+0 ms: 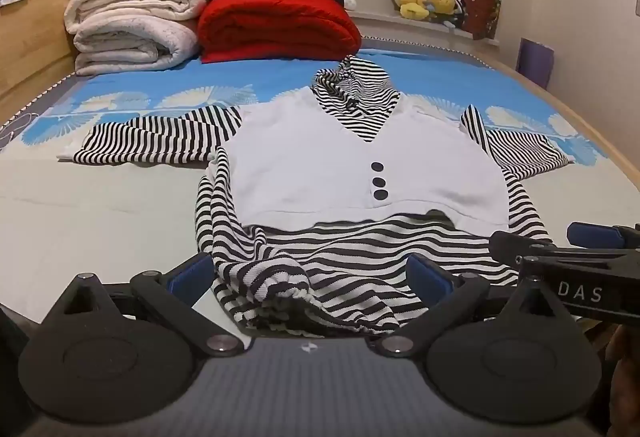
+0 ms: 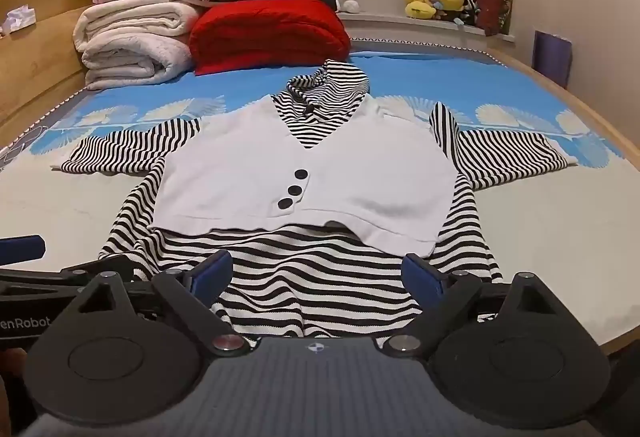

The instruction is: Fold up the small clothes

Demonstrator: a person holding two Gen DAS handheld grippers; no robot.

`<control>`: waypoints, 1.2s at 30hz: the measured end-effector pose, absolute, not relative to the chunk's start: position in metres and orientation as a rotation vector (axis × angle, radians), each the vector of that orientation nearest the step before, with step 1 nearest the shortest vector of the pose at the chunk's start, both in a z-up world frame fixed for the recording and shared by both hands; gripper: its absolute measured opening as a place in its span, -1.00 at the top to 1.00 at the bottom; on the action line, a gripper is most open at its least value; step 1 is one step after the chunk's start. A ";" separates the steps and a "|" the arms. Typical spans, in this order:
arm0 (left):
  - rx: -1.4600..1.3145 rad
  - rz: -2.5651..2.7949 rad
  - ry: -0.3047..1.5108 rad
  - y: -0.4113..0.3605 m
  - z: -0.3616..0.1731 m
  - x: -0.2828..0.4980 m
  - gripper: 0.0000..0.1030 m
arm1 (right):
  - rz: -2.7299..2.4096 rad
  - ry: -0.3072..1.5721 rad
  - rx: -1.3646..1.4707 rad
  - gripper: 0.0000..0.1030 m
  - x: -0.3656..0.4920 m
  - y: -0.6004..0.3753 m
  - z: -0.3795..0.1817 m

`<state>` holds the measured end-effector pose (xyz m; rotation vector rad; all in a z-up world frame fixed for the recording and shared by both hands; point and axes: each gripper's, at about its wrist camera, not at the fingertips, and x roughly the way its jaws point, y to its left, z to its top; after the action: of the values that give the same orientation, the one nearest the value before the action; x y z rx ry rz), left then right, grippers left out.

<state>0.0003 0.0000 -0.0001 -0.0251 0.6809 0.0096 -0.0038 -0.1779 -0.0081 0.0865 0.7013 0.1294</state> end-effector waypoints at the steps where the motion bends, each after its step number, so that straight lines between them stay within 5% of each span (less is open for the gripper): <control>1: -0.025 0.010 0.682 0.000 0.000 0.001 -0.99 | 0.130 0.702 0.089 -0.78 -0.004 -0.178 -0.008; 36: -0.031 0.010 0.691 -0.001 -0.008 0.000 -0.99 | 0.119 0.700 0.101 -0.78 -0.004 -0.179 -0.008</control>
<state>0.0002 -0.0010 -0.0085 -0.0312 0.6911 0.0101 -0.0045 -0.1793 -0.0078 0.1008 0.7001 0.1187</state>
